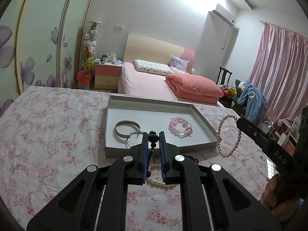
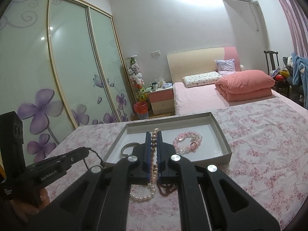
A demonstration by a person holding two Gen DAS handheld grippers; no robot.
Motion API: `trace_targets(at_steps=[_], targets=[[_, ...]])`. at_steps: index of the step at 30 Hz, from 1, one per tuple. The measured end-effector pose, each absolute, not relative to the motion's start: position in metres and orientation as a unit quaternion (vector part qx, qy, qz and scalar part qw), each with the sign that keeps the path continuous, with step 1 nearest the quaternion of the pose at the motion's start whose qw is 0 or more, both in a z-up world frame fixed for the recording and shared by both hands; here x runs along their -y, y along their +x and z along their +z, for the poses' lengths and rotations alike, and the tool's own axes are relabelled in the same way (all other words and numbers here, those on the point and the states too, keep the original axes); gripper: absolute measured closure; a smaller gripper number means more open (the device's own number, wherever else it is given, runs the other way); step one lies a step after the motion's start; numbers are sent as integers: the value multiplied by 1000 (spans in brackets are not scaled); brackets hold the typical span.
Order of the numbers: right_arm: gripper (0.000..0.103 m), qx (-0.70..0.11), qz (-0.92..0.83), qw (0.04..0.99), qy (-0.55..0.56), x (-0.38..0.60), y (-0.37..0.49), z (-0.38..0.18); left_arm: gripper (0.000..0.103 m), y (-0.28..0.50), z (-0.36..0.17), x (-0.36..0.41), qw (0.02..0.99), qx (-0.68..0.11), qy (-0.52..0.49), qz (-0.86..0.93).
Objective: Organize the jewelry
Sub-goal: 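Grasp the black bead bracelet with the left gripper while the right lifts the pink necklace, then release the black bracelet into the tray with the left while the right releases the pink necklace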
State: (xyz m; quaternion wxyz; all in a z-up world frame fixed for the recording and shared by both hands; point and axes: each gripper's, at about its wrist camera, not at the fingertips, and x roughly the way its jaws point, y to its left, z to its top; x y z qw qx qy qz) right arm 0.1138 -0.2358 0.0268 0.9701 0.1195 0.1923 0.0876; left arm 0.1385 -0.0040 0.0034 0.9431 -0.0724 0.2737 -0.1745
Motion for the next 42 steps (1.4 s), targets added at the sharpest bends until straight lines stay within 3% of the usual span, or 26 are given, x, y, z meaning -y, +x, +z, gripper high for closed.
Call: trace_targets(at_steps=[22,42], targets=[[97,-138,71,982,109,236,136,48,91,153,25,16,967,-211,-55,-132],[97,-176,46,977,110,246,216,21,91,218,5,49,971,-223,4,-80]])
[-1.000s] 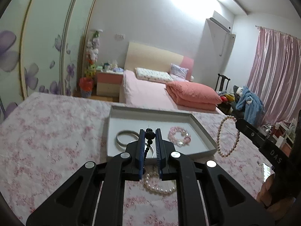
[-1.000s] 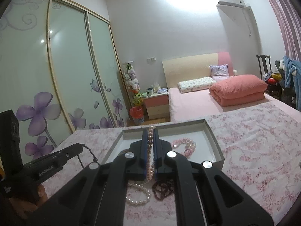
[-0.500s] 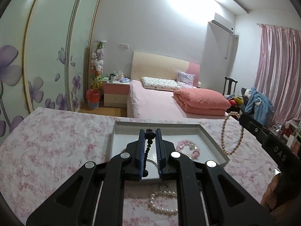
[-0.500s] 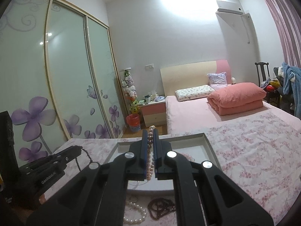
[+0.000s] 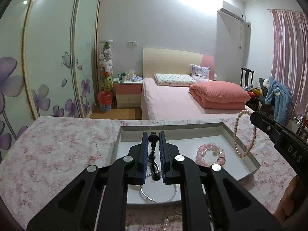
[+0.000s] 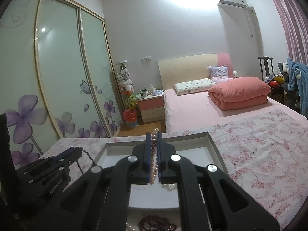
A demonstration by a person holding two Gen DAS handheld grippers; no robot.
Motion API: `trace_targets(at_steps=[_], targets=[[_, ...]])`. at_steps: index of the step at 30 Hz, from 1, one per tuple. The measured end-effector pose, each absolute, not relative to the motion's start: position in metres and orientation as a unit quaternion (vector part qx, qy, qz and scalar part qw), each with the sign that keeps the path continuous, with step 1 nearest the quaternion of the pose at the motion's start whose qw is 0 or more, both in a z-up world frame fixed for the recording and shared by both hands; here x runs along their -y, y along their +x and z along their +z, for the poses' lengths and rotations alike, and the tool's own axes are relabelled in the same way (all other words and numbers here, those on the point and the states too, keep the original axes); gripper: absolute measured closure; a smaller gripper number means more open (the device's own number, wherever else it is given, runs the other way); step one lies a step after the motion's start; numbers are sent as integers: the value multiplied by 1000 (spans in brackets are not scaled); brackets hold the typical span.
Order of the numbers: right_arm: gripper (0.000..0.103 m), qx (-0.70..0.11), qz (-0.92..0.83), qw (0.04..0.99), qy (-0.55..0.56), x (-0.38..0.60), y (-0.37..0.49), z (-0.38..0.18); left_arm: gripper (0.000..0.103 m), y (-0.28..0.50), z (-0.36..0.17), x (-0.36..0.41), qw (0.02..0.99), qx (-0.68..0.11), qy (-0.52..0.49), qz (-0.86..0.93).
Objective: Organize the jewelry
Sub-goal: 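Release the black bracelet into the tray with the left while the right releases the pink necklace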
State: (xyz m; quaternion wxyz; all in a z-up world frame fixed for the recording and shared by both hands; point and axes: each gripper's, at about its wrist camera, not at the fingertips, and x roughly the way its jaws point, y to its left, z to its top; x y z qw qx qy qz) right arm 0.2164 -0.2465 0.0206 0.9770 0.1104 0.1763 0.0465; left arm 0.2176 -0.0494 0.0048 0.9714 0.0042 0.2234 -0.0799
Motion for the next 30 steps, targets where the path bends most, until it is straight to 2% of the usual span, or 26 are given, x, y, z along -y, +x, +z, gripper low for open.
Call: trace_targets(at_steps=[14,17,19,30], targets=[[96,-235,51,962,128,250,265,-14,91,248,-17,64,959,-267,7,-95],[91,-246,54,958,137,251,271,-17,90,251,-18,63,957,-273,-1,-96],[78,-247,54,956,146,254,270,-17,90,250,-16,58,957,-274,-11,-96],[78,-242,52,957,152,272,231,-6,86,226,5,6,961,-265,-45,-71]])
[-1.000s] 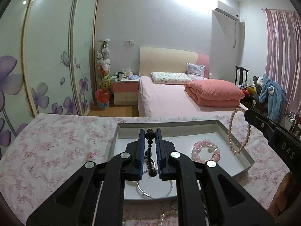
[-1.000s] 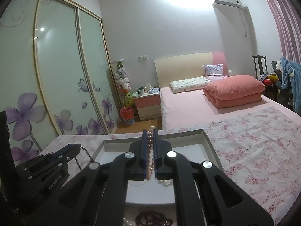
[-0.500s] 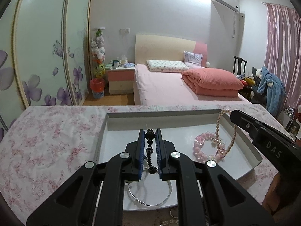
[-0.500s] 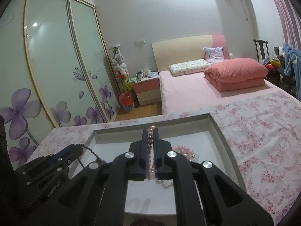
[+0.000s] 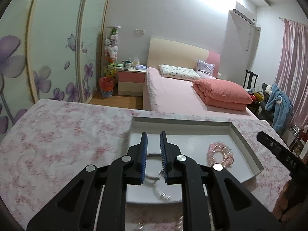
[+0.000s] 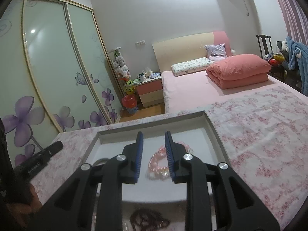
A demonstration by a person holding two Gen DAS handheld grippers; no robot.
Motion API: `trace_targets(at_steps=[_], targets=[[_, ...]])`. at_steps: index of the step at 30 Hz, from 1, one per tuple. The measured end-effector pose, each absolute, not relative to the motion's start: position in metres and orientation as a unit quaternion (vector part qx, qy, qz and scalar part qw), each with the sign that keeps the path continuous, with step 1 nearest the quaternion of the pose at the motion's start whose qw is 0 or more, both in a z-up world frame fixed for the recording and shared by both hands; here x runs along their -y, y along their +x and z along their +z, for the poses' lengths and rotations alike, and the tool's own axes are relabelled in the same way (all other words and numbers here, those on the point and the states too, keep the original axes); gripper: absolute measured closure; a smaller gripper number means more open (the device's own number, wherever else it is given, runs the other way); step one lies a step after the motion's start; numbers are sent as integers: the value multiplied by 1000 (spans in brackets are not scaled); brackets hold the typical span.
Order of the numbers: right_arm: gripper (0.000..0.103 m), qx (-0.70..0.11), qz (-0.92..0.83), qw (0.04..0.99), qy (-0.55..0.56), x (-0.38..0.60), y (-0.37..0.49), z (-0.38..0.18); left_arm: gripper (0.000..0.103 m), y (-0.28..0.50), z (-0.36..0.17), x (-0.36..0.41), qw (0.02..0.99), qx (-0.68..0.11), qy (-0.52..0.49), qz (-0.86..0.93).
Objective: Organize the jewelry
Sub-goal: 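Release the black bracelet into the tray with the left while the right releases the pink necklace, then grasp the loose white pearl with the left while the right grasps the dark red bead strand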
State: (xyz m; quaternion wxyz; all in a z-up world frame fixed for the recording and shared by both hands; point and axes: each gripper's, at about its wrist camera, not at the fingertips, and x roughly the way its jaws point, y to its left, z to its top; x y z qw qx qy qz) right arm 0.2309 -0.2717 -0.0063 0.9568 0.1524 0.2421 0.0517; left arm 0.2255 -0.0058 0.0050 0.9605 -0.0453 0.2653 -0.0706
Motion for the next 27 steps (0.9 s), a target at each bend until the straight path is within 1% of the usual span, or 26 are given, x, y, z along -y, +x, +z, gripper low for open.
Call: trace_targets(at_steps=[1,8,17,20,22,24,27], targets=[[78,-246,52,956,153,273,225,-6,84,220,5,-1,961,-266,-45,-67],[78,-295,58,945,131,272,197,-21,79,191,-9,-35,953,-295,-51,-51],[77,-382,66,915,113,263,191,-63,65,175,-34,-47,938,-341,-43,-52],[72,-394,72,910,107,256,192,-68,60,172,-40,-46,935,-349,-36,-56],[66,-396,75,910,99,250,193,-68,56,171,-43,-44,933,-352,-33,-60],[62,-398,78,910,87,243,194,-68,54,170,-45,-42,932,-357,-28,-63],[59,-406,78,908,71,234,197,-71,50,170,-49,-38,929,-363,-20,-67]])
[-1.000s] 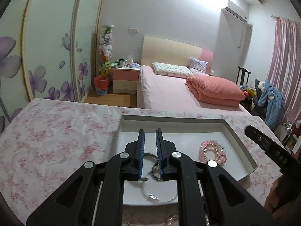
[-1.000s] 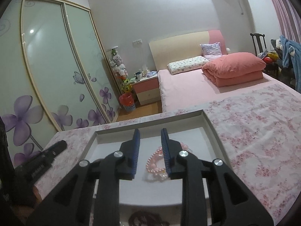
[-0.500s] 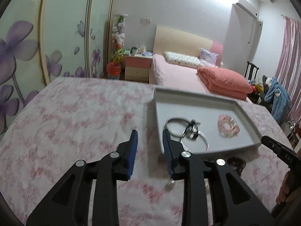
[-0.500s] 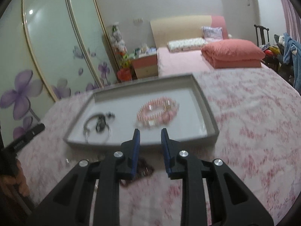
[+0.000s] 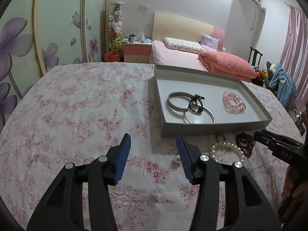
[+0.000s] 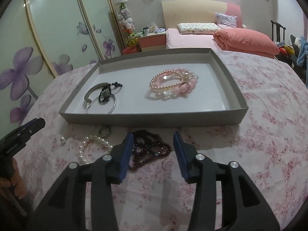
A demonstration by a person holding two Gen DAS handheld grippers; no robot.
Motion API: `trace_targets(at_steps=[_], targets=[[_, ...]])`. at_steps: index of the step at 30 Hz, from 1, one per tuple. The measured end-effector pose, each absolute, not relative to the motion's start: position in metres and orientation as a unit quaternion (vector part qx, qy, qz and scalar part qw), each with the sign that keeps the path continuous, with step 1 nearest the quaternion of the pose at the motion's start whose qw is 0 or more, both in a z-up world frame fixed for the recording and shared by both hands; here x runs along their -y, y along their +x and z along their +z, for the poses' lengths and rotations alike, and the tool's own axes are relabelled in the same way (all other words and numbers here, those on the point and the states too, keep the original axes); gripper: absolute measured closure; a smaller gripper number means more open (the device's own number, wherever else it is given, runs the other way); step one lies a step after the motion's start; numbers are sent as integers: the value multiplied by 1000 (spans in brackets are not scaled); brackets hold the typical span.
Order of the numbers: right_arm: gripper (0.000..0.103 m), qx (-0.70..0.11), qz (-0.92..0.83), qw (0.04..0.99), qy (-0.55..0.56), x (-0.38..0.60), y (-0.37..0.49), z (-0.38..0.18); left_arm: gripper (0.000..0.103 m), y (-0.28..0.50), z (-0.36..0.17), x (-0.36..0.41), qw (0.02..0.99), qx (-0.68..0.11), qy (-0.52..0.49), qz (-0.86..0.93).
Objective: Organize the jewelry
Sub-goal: 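Grasp the loose white pearl with the left while the right grasps the dark red bead strand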
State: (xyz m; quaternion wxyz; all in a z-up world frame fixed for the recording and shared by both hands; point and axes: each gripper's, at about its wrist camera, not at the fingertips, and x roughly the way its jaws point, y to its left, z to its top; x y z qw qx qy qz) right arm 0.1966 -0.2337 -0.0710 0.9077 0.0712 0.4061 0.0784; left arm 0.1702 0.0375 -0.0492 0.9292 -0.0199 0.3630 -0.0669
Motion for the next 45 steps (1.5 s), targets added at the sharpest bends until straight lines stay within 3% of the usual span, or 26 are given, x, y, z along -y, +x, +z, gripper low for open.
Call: trace_targets(at_steps=[14,19,22,30,35,41,42,45], targets=[[54,-436,71,897,2,209,209,-85,47,169,-62,-18,921,-381,20,-79],[85,-437,83,895,13,214,205,-86,47,169,-65,-9,918,-387,32,-84],[91,-437,83,895,19,219,200,-86,47,168,-67,-4,916,-390,38,-90],[92,-432,7,899,71,267,194,-86,47,170,-73,10,908,-404,59,-96],[92,-428,1,901,73,273,191,-88,57,179,-78,14,903,-416,61,-84],[91,-429,5,900,80,274,191,-89,75,187,-84,13,900,-427,54,-71],[91,-429,5,900,80,274,191,-89,82,187,-84,14,899,-428,54,-73],[91,-429,5,900,81,274,191,-89,89,187,-84,18,899,-427,63,-75]])
